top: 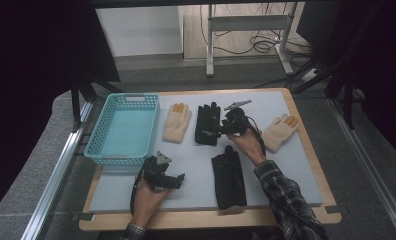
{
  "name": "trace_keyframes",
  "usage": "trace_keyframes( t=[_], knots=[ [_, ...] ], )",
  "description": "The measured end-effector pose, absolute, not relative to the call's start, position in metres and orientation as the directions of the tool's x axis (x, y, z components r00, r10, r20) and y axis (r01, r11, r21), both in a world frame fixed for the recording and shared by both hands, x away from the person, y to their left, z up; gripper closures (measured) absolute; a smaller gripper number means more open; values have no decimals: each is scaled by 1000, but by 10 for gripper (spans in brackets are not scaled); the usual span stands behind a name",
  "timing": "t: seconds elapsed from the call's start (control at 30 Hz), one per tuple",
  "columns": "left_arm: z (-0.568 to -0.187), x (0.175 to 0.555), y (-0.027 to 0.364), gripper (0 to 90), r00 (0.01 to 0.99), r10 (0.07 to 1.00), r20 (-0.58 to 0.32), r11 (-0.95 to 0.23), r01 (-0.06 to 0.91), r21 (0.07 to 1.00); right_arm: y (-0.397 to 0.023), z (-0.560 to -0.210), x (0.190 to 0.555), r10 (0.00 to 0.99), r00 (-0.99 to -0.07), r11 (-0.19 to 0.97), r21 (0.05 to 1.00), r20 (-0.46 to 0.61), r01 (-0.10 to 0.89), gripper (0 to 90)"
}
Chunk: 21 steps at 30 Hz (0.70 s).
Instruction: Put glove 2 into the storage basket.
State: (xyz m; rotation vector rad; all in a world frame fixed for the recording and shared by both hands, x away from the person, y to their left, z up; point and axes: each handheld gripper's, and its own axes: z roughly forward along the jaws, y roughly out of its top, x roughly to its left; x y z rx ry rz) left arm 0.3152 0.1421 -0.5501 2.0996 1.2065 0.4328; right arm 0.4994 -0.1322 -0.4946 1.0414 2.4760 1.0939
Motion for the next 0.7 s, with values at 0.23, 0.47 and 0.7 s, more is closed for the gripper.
trace_keyframes(
  t=[0.23, 0.47, 0.7],
  knots=[
    [-550, 315, 142, 7, 517, 855, -43, -348, 633, 691, -114, -501, 519, 703, -706, 444, 726, 82, 526, 463],
    [-550, 315, 142, 7, 517, 855, -45, -347, 633, 692, -93, -517, 541, 710, -699, 450, 707, 87, 545, 276],
    [-550, 315, 142, 7, 517, 855, -45, -347, 633, 692, -88, -525, 546, 724, -689, 489, 676, 37, 551, 464]
  ],
)
